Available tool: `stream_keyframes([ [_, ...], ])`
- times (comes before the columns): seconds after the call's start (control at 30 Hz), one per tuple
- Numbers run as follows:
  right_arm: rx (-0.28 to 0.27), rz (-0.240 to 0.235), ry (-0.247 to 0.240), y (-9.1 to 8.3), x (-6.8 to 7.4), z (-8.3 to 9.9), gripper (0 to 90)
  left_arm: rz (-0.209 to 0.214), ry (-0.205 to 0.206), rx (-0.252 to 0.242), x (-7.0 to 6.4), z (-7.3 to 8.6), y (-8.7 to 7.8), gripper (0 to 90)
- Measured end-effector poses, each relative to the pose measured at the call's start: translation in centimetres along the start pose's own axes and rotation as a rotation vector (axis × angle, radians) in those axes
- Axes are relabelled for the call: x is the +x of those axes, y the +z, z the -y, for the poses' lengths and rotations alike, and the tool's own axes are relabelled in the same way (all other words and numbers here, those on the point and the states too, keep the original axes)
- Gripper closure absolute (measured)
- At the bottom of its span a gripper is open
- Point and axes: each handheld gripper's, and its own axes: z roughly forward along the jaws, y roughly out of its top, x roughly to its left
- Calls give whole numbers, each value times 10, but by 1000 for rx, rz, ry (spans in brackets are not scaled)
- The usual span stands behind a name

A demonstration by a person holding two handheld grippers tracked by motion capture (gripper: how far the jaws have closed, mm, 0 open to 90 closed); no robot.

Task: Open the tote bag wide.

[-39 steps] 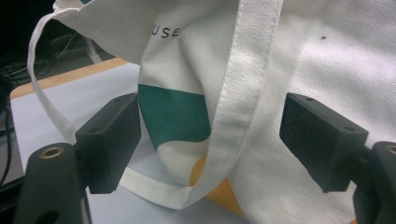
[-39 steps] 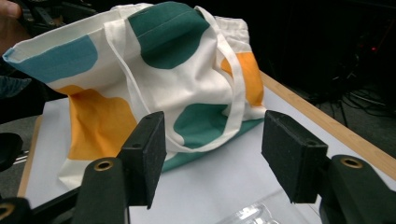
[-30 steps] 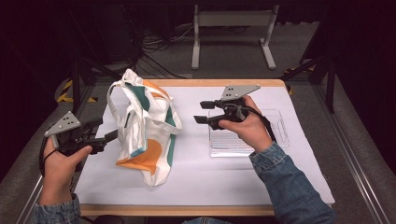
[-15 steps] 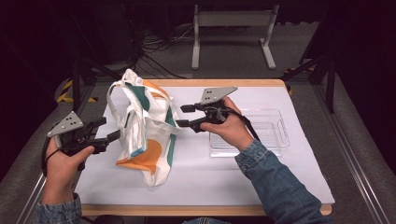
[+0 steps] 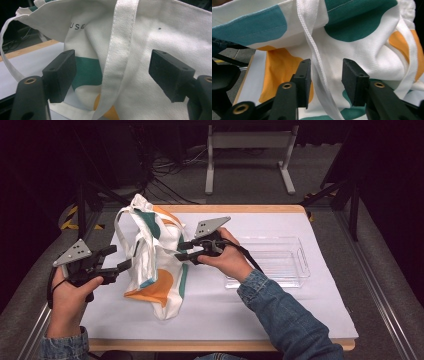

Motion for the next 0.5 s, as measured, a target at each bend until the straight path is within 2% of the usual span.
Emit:
stream_keyframes([
  [0.23,-9,-8,-12,10,2,-3,621,7,3,-1,-1,0,3,229],
  [0.3,-5,-9,-15,13,2,-4,673,9,6,4,-2,0,4,230],
  [0.43,6,-18,-29,14,4,-5,834,-7,12,5,-2,0,6,230],
  [0.5,7,-19,-41,13,5,-6,874,-8,16,-1,-3,-1,7,231],
])
